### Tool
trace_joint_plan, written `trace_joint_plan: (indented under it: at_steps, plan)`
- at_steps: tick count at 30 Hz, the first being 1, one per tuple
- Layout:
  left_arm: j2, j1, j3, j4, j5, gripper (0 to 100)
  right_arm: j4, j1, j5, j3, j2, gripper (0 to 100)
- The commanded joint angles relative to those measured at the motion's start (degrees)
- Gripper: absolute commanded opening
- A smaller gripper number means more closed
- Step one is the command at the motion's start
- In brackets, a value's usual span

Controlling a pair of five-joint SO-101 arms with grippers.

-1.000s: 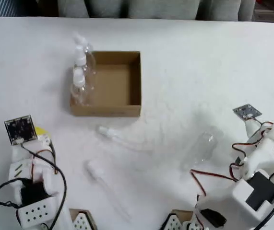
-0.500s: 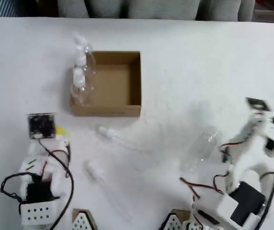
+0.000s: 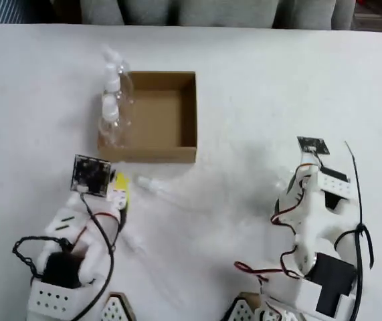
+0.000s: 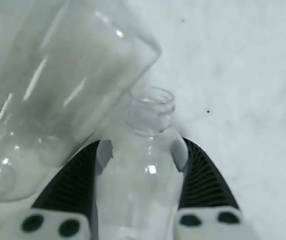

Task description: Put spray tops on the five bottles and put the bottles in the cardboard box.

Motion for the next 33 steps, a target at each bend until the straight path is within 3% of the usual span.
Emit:
trace_joint_plan:
  at_steps: [1, 7, 11, 13, 19, 33]
  plan:
    - [13.1, 5.1, -10.9, 1.2, 1.6, 5, -1.5, -1.4, -0.3, -0.1, -1.4, 1.7]
    - [35.4, 11.3, -23.1, 0.9, 16.2, 5, -2.2, -1.5, -0.3, 0.0, -1.3, 1.7]
    - [46.8, 11.9, -29.4, 0.8, 30.4, 5, -2.2, -1.5, -0.3, 0.0, -1.3, 1.7]
    - [52.1, 11.5, -31.6, 0.8, 34.0, 7, -2.2, -1.5, -0.2, 0.0, -1.3, 1.7]
    - [66.8, 12.3, -36.0, 0.8, 40.3, 20, -2.2, -1.5, 1.0, 0.1, -1.3, 1.7]
    - [89.5, 9.1, -45.1, -1.8, 43.9, 20, -2.1, -1.5, 1.9, 0.1, -1.3, 1.7]
